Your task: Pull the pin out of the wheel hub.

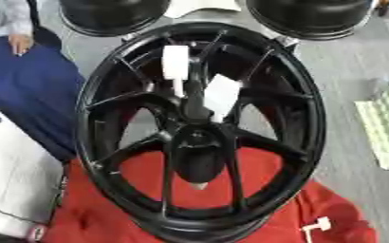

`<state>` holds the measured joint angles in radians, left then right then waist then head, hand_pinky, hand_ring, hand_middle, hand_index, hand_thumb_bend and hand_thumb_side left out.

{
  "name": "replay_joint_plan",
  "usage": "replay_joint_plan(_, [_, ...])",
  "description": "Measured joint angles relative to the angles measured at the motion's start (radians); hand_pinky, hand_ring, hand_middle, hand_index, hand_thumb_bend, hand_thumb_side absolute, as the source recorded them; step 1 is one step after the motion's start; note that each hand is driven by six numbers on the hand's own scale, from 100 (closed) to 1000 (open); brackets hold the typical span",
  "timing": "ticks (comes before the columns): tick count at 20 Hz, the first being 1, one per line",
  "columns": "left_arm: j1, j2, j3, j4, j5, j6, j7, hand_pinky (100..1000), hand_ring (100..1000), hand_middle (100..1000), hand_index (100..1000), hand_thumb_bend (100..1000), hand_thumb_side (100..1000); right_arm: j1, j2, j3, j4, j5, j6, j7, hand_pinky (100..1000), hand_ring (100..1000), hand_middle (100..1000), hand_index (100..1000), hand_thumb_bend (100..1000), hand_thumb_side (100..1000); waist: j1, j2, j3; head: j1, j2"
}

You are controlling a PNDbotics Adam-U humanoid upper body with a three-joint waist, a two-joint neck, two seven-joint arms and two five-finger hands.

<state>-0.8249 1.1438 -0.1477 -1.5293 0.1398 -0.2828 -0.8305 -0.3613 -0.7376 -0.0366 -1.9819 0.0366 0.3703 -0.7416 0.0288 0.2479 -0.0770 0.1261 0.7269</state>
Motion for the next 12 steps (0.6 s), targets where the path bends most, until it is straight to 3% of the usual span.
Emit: replay_joint_plan(12, [-0.013, -0.009, -0.015, 0.002, -0.004, -0.002, 0.002, 860, 771, 739, 830, 100, 332, 0.0, 0.0, 0.0, 0.0, 0.0, 0.0, 0.0, 442, 658, 533, 716, 100, 511, 0.001, 0.0, 0.0, 0.0, 0.0])
